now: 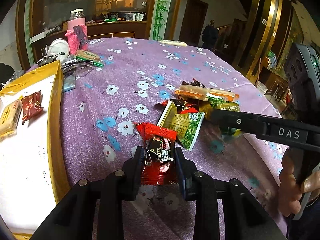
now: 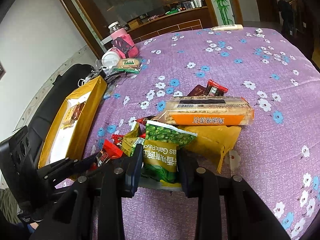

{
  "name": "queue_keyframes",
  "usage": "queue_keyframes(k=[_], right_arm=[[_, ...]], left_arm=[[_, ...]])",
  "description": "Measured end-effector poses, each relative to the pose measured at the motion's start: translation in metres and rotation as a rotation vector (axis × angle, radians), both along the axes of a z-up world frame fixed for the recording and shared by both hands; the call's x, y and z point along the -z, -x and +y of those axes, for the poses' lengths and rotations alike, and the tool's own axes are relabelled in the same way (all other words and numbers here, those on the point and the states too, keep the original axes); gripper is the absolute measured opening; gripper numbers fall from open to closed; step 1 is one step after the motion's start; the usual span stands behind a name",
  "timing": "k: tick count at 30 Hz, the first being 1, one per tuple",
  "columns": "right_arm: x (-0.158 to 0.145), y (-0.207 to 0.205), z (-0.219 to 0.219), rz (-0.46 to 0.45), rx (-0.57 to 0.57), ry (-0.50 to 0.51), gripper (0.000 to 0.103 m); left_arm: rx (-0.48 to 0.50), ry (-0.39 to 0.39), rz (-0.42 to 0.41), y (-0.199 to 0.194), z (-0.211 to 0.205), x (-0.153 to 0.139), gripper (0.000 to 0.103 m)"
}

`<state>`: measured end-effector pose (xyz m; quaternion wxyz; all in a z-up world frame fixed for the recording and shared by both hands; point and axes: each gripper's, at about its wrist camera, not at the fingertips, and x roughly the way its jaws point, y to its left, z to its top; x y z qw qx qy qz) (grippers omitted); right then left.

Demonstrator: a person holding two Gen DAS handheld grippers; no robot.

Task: Organize snacks
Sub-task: 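Lift the red candy wrapper with the left tool while the right tool holds the green bag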

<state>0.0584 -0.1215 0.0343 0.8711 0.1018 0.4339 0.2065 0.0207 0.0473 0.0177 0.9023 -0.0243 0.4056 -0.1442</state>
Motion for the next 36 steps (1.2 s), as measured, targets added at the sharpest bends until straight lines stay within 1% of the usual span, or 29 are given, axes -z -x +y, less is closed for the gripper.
queue_keyframes(k=[10, 17, 22, 25, 31, 36], right_arm=[[0.000, -0.001, 0.000, -0.005, 0.003, 0.006, 0.031], [-0.001, 0.001, 0.002, -0.025, -0.001, 0.025, 0.031], [-0.001, 0.000, 0.002, -0.024, -0.001, 0.024, 0.031], [-0.002, 0.001, 0.003, -0.032, -0.013, 0.009, 0.031], [-0.004, 0.004, 0.011, -0.047, -0.055, 0.004, 0.032], [-0.004, 0.007, 0.014, -0.053, -0.069, 0.003, 0.031]], left_arm=[[-0.001, -0.006, 0.004, 0.000, 0.000, 0.001, 0.031], [-0.011, -0.010, -0.013, 0.002, 0.000, -0.001, 0.031], [-0.030, 0.006, -0.020, 0.002, 0.005, -0.003, 0.031], [-0.036, 0.023, -0.022, 0.001, 0.008, -0.004, 0.031], [-0.034, 0.023, -0.034, 0.002, 0.008, -0.006, 0.031], [-0.033, 0.031, -0.038, 0.003, 0.009, -0.007, 0.031]])
